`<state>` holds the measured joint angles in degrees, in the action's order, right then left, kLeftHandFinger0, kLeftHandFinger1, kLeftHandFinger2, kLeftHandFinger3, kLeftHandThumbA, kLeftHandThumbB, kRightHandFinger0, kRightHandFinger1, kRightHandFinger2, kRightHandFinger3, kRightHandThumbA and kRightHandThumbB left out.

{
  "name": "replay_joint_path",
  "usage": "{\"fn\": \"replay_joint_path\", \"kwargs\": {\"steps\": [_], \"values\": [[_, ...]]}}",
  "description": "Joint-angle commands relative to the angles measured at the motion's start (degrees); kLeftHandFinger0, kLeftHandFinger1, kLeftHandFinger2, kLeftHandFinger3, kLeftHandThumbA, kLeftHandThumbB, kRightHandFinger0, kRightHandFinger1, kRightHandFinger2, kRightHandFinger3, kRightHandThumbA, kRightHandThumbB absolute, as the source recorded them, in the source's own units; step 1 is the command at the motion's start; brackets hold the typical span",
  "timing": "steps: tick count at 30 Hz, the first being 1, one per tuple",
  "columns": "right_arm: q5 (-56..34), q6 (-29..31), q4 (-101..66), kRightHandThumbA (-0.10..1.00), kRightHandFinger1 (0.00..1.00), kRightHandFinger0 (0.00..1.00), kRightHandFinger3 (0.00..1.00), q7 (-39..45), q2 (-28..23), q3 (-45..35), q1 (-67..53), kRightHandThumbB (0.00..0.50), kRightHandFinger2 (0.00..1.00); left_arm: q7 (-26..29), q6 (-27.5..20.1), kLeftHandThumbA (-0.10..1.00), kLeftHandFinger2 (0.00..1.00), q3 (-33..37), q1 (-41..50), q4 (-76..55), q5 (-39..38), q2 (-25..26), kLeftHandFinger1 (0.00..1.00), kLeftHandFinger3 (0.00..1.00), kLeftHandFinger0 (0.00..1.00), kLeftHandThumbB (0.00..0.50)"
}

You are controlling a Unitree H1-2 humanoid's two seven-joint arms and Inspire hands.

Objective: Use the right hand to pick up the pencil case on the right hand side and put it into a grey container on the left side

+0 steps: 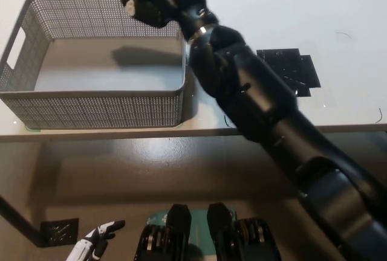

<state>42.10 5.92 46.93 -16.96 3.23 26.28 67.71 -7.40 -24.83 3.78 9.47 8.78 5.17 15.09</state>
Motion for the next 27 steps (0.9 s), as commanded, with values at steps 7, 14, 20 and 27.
{"fn": "replay_joint_path", "kwargs": {"steps": [7, 14, 20, 27], "values": [[-0.96, 2.79, 9.07, -0.10, 0.00, 0.00, 0.15, -5.38, 2.95, -0.71, 5.01, 0.270, 0.06, 0.62, -2.10, 1.00, 0.70, 0.73, -0.68, 0.04, 0.90, 0.87, 0.74, 0.79, 0.78, 0.336], [-2.88, 2.18, 12.72, 0.69, 0.79, 0.51, 1.00, -2.59, 2.52, -1.44, 4.28, 0.335, 1.00, 0.84, -2.10, 1.00, 0.79, 2.14, -1.79, 0.00, 1.91, 1.22, 0.84, 0.81, 0.88, 0.309], [-6.53, -2.85, 5.79, 1.00, 1.00, 1.00, 1.00, 14.72, -0.88, -1.81, 1.71, 0.462, 1.00, 0.51, -2.10, 1.00, 0.79, 2.70, -2.79, -0.02, 2.45, 1.47, 0.85, 0.81, 0.90, 0.328], [-6.65, -4.92, 1.77, 1.00, 1.00, 1.00, 1.00, 18.30, -3.57, -1.67, -0.70, 0.474, 1.00, -0.55, -2.10, 1.00, 0.81, 3.28, -3.92, 0.15, 2.90, 1.67, 0.86, 0.82, 0.90, 0.354]]}}
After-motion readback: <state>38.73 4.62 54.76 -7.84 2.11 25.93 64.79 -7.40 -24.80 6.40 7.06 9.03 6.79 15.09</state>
